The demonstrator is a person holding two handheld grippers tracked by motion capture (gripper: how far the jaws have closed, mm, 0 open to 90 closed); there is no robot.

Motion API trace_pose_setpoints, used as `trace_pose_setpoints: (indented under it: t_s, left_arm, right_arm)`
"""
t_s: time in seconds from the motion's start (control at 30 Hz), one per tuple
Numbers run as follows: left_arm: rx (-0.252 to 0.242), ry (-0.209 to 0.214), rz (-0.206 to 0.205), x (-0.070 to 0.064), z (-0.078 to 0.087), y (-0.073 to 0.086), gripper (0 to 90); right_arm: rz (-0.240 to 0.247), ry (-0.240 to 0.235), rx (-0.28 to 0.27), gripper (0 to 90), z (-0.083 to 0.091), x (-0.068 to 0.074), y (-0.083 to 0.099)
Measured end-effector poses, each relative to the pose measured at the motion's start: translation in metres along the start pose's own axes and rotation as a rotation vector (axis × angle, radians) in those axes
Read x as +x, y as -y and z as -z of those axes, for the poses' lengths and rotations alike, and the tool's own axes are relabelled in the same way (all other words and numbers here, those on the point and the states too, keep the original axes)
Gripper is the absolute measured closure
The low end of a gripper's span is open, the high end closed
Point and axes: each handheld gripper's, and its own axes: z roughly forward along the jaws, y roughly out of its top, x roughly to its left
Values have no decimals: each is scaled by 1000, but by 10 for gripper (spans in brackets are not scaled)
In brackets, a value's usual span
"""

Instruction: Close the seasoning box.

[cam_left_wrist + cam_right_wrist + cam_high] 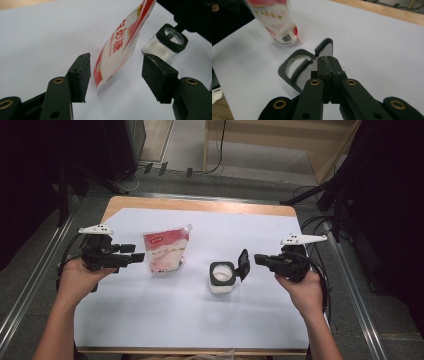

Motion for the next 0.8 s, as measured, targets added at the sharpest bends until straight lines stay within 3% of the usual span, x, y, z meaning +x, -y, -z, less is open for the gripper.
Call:
trace_pose_setpoints:
  t_s: [0.1, 0.27, 0.47, 0.8]
  left_arm:
    - [-1, -23, -2, 1, 1, 4, 412]
    - [-25, -19, 15, 8, 0, 8, 403]
    - [-27, -60, 40, 12, -1, 9, 410]
    - [-36, -62, 50, 13, -2, 9, 401]
  right_arm:
    - [-18, 4, 17, 900, -8, -5, 6]
    - [-45, -11, 25, 900, -21, -9, 13]
    - [-53, -15, 48, 900, -34, -8, 18]
    - [-59, -27, 64, 900, -48, -2, 19]
